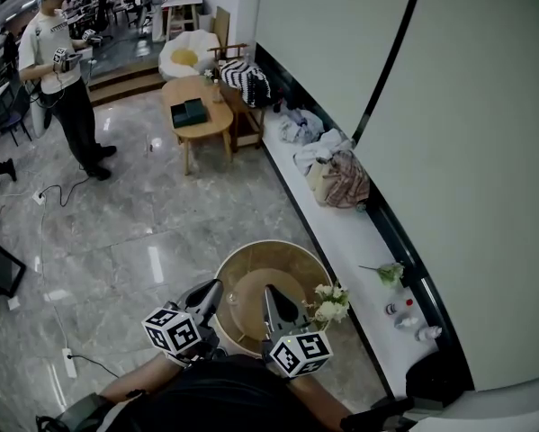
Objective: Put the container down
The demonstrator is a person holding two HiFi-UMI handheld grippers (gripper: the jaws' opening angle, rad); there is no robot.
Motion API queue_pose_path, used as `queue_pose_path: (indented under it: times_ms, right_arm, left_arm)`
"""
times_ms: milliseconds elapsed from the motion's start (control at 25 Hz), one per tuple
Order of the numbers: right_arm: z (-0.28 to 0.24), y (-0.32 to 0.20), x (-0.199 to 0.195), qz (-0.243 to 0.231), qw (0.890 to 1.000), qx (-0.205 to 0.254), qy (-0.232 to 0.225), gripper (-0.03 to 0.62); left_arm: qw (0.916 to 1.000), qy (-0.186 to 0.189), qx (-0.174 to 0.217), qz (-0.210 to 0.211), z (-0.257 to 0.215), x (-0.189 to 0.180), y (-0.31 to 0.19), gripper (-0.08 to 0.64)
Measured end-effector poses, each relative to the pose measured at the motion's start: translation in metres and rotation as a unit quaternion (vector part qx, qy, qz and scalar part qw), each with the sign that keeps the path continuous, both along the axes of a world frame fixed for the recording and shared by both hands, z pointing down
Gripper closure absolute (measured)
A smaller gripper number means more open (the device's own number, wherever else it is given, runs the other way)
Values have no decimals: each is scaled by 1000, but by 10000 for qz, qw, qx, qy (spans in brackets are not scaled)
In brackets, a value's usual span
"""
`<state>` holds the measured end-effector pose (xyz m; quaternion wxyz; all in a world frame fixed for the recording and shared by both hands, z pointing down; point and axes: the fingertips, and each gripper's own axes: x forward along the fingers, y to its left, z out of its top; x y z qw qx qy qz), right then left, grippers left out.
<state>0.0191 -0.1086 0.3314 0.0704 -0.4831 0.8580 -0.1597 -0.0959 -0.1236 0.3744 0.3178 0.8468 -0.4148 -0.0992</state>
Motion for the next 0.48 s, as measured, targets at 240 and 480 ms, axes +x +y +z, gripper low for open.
queue_pose_path:
  times_ms: [240, 480]
  right_arm:
    - [0, -5, 0, 8, 10000, -32, -12, 586]
    - [4, -6, -6, 19, 10000, -45, -16, 586]
  left_arm:
    - [10000, 17, -28, 12, -1, 1, -5, 555]
    - [10000, 26, -38, 33, 4, -5, -6, 555]
